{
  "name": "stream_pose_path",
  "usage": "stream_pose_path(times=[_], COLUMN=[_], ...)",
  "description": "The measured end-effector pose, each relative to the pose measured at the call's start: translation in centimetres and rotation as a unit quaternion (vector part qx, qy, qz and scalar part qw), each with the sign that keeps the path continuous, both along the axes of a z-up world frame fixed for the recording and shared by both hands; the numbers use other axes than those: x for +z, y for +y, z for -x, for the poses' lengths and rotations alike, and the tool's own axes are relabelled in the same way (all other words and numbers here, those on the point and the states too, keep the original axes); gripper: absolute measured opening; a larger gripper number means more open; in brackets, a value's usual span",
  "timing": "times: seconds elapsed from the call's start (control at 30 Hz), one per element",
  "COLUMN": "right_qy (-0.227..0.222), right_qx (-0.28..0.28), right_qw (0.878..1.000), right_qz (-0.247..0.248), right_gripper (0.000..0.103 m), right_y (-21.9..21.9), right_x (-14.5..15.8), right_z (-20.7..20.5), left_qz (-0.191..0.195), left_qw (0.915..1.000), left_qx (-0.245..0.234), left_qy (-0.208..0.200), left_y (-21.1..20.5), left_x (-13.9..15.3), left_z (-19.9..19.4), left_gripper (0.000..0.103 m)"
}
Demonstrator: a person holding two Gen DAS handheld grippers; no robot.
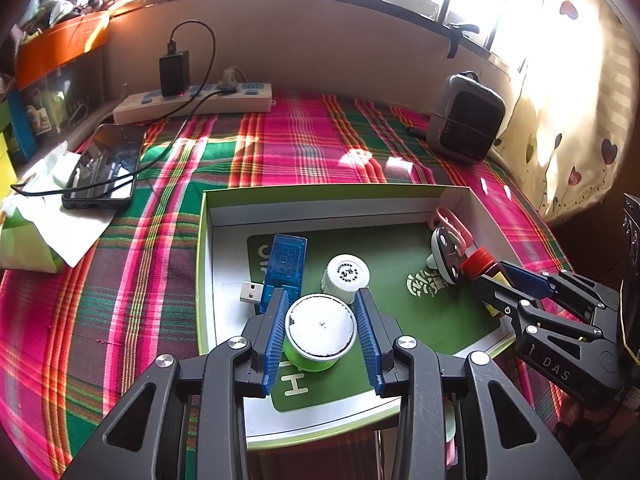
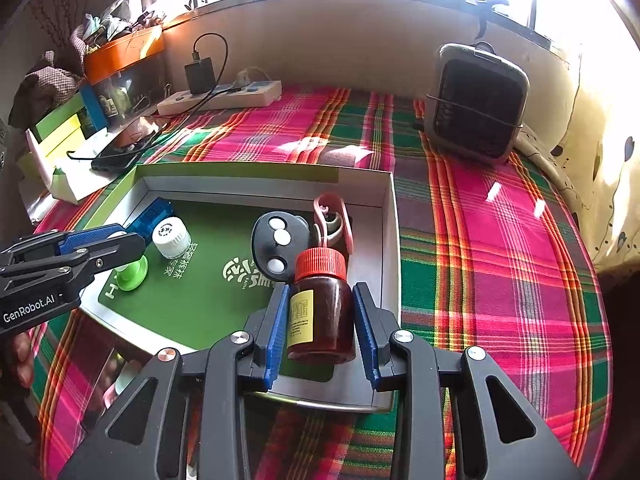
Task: Organize rigid objects
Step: 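Open the left tool over the box while the right tool lowers and releases the brown jar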
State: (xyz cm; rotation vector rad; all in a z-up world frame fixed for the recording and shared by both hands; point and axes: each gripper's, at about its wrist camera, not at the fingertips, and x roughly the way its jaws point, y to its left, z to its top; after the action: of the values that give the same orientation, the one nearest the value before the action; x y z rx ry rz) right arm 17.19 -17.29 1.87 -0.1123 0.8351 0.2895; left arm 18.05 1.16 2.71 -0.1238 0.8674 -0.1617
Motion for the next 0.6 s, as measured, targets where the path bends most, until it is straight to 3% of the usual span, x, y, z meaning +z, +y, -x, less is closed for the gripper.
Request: stream_pose_path(times=[0.6], right_qy=[-0.003], right_qx=[-0.001], right_qw=[1.0], right_qz=[-0.016], right_gripper=[0.039], right_y=[-0.02], right_x=[0.09], right_z=[0.28], left_qz=[-0.002], left_qw=[1.0], left_qx=[0.002], left_qy=[0.003], left_y=[0.03], left_x=[-0.1], left_z=[0.24], left_gripper=[0.036])
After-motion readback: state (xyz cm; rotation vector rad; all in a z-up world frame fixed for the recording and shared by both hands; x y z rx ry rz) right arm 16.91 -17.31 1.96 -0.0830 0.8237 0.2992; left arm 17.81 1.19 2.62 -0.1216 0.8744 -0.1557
